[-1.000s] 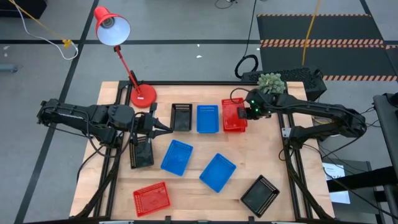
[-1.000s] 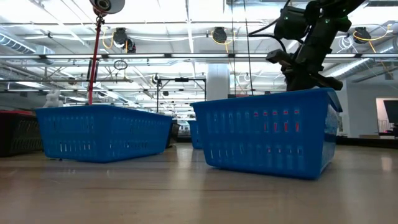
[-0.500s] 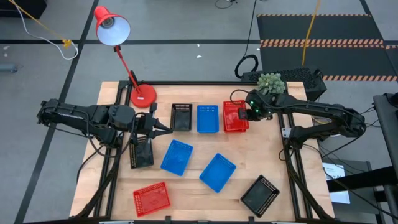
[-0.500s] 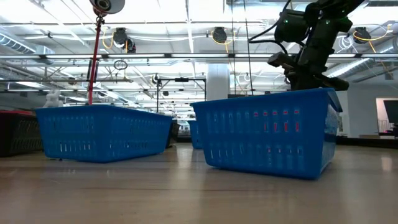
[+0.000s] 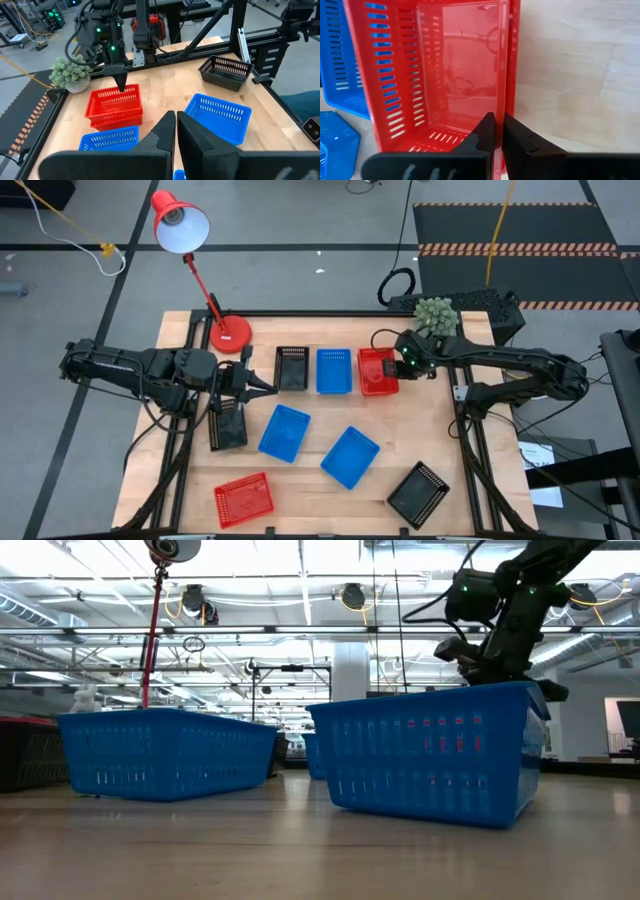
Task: Stack baskets by color
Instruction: Stack the middle right red bin on the top red bin, then stack the bottom blue bin on the top blue bin
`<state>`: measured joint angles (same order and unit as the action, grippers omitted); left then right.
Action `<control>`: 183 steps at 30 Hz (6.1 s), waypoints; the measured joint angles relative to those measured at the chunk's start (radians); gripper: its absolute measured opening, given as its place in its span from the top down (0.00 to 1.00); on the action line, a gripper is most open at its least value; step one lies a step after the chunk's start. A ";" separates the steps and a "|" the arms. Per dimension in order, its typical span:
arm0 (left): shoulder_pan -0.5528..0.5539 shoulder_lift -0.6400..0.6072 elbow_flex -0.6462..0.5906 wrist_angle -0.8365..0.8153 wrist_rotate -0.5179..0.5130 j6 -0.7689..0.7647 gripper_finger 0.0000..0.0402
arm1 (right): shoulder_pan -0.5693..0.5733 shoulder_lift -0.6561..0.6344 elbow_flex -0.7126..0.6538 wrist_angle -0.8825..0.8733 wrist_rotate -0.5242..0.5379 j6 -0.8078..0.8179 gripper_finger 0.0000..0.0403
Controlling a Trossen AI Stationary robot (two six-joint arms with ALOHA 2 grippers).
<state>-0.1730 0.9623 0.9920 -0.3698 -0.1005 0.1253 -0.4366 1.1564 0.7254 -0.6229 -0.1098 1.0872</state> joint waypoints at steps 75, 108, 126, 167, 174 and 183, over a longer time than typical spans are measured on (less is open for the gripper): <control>0.001 0.009 0.000 0.007 -0.050 0.030 0.95 | 0.272 -0.162 -0.110 0.400 0.061 -0.647 0.69; 0.096 0.164 -0.001 0.083 -0.094 0.103 0.95 | 0.493 0.240 -0.090 0.641 0.324 -1.025 1.00; 0.096 0.164 -0.001 0.083 -0.093 0.094 0.95 | 0.455 0.290 -0.072 0.642 0.402 -0.994 1.00; -0.311 1.015 0.557 -0.032 0.006 0.021 0.50 | 0.617 -0.395 -0.072 0.249 0.210 -0.664 1.00; -0.293 1.105 0.557 0.013 0.003 0.053 0.57 | 0.648 -0.395 -0.072 0.275 0.212 -0.717 1.00; -0.244 1.143 0.557 0.006 0.002 0.079 0.72 | 0.646 -0.396 -0.072 0.328 0.213 -0.765 1.00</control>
<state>-0.4173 2.1048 1.5486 -0.3638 -0.0989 0.2045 0.2096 0.7609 0.6533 -0.2952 0.1028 0.3217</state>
